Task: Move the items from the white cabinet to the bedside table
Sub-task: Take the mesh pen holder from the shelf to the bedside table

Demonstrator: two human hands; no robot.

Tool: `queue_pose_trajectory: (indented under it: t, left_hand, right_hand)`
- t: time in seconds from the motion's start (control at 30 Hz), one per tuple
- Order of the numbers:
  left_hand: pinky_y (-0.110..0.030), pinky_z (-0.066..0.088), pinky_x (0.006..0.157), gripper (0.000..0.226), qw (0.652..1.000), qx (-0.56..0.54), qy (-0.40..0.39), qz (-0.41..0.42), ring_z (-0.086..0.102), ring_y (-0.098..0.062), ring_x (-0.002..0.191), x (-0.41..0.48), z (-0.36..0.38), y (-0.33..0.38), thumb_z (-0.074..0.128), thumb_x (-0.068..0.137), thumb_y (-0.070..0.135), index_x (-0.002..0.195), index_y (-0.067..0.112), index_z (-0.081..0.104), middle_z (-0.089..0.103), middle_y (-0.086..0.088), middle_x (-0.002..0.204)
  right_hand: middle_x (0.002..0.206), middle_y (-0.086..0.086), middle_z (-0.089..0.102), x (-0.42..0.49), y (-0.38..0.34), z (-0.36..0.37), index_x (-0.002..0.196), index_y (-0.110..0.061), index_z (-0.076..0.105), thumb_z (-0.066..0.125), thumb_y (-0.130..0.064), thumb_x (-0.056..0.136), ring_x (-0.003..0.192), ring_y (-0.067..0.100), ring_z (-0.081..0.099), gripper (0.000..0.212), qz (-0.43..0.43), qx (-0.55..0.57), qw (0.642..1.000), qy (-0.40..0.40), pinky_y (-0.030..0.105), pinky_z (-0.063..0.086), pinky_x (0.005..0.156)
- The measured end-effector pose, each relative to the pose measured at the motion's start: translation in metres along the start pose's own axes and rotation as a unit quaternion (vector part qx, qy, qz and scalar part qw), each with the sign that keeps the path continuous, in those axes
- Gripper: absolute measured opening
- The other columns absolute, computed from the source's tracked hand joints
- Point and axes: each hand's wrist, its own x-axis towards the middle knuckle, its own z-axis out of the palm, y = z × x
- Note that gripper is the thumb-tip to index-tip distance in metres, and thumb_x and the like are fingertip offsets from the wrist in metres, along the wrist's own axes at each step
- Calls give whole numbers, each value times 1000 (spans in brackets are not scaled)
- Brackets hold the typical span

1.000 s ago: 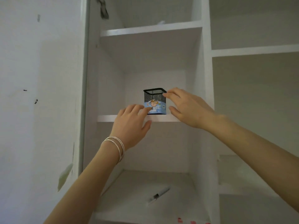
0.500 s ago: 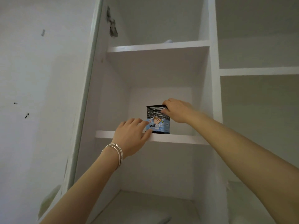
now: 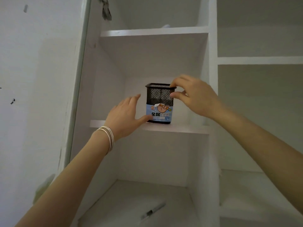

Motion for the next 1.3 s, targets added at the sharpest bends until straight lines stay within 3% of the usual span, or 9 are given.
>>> queue_pose_trajectory:
  t: [0.2, 0.4, 0.53, 0.73, 0.93, 1.2, 1.3]
  left_hand:
    - [-30, 37, 99, 90, 980, -195, -35, 10, 44, -6, 120, -36, -9, 11, 57, 69, 71, 138, 18, 35, 49, 6, 133]
    - [-33, 39, 101, 86, 938, -314, -131, -64, 50, 4, 112, -82, -28, 18, 69, 54, 59, 128, 20, 48, 56, 13, 124]
    - [-43, 42, 99, 80, 912, -350, -164, -134, 57, -7, 109, -127, -43, 24, 76, 54, 50, 123, 17, 50, 61, 5, 119]
    - [-39, 44, 97, 72, 886, -335, -175, -268, 59, -7, 106, -223, -62, 50, 77, 56, 47, 118, 21, 51, 63, 6, 114]
    - [-24, 44, 92, 73, 872, -251, -149, -392, 58, 2, 102, -333, -89, 89, 78, 55, 48, 117, 21, 50, 60, 11, 114]
    - [-32, 48, 92, 77, 820, -178, -110, -533, 59, -8, 102, -456, -170, 153, 76, 53, 52, 119, 21, 50, 60, 5, 115]
    - [-33, 50, 89, 77, 795, -155, -86, -580, 60, -12, 101, -493, -208, 175, 76, 54, 50, 120, 17, 51, 59, 1, 118]
  right_hand:
    - [103, -3, 60, -31, -16, -22, 100, -17, 61, 54, -34, 87, 79, 24, 61, 23, -34, 79, 996, 21, 46, 52, 72]
    - [102, -2, 61, -58, -42, -21, 101, -14, 62, 59, -26, 87, 87, 19, 61, 18, -63, 167, 984, 8, 40, 55, 74]
    - [98, 3, 63, -79, -60, -13, 100, -10, 63, 56, -30, 84, 90, 22, 59, 26, -58, 249, 967, -14, 40, 54, 72]
    - [98, -3, 62, -123, -95, 7, 97, -16, 63, 53, -43, 82, 89, 12, 59, 32, -112, 351, 924, -101, 32, 53, 70]
    - [96, -8, 63, -176, -149, 27, 93, -21, 64, 49, -51, 80, 89, 10, 60, 36, -181, 460, 850, -180, 38, 54, 74]
    - [91, -21, 63, -218, -249, 22, 84, -34, 63, 51, -64, 76, 77, 4, 60, 33, -288, 520, 761, -260, 42, 51, 67]
    - [90, -18, 65, -220, -298, 7, 85, -31, 66, 58, -51, 76, 81, 6, 60, 23, -331, 545, 724, -263, 42, 51, 69]
